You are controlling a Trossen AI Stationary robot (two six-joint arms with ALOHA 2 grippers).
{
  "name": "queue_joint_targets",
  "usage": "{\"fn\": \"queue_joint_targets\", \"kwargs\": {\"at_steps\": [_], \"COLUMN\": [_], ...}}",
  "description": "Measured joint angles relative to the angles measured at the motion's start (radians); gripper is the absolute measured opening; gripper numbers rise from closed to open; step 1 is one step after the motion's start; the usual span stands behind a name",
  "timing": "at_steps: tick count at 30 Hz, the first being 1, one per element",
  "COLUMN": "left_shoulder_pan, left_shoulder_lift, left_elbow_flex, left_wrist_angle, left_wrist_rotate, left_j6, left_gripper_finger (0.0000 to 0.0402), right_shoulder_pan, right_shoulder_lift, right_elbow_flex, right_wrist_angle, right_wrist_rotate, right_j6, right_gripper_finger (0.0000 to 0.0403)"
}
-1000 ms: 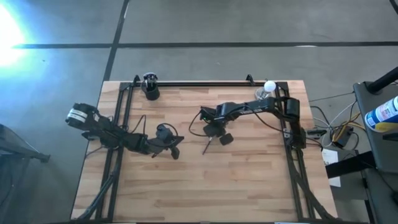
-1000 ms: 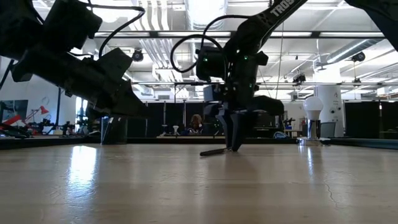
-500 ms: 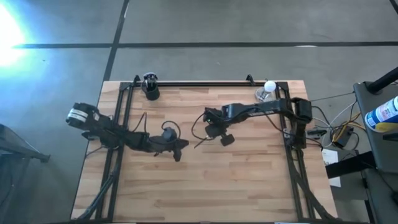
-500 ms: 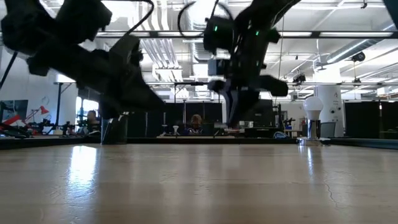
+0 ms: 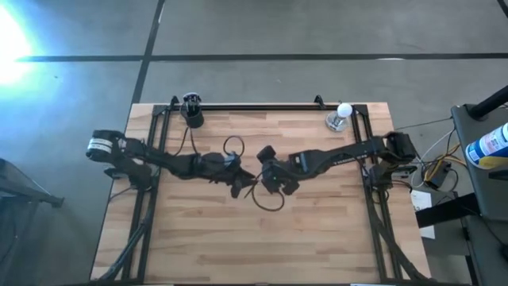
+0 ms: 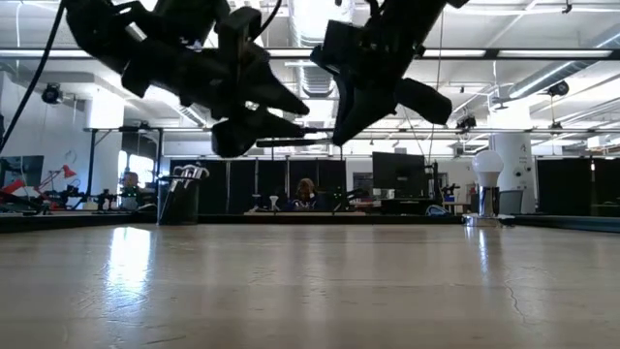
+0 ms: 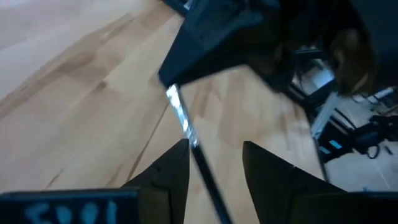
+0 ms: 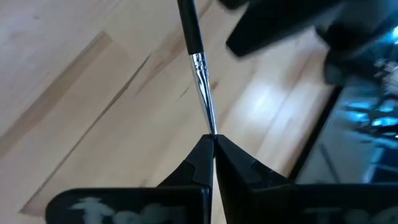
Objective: Put items in baskets/containers
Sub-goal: Put the eyeshadow brush into the pen holder
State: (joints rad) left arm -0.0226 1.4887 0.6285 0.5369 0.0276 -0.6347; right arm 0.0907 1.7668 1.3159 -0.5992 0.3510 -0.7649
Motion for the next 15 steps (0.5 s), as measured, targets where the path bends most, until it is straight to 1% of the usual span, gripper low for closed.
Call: {"fn": "queue_joint_targets", "kwargs": {"at_steps": [3, 7, 12, 15], "left_shoulder_pan": [0.008, 0.010, 0.013, 0.017], "left_shoulder_lift": [0.001, 0.007, 0.008, 0.008], "left_elbow_flex": [0.028, 0.056, 0.057, 0.057], "left_wrist_angle": [-0.025, -0.106, -0.112, -0.111], "left_wrist_rotate": [0.019, 0.020, 0.016, 0.016], "left_j6": [0.009, 0.010, 0.007, 0.007], "left_gripper_finger": [0.0142, 0.0142, 0.0141, 0.0134], "right_shoulder_pan": [0.023, 0.040, 0.049, 0.057], "right_shoulder_lift": [0.001, -0.006, -0.019, -0.019], "right_elbow_flex": [0.000, 0.000, 0.000, 0.000], "right_wrist_angle": [0.039, 0.078, 0.109, 0.120], "right_wrist_rotate": [0.034, 0.071, 0.075, 0.075], "right_j6": [-0.036, -0.069, -0.089, -0.099], "right_gripper_finger": [0.0008, 0.0008, 0.0008, 0.0008]}}
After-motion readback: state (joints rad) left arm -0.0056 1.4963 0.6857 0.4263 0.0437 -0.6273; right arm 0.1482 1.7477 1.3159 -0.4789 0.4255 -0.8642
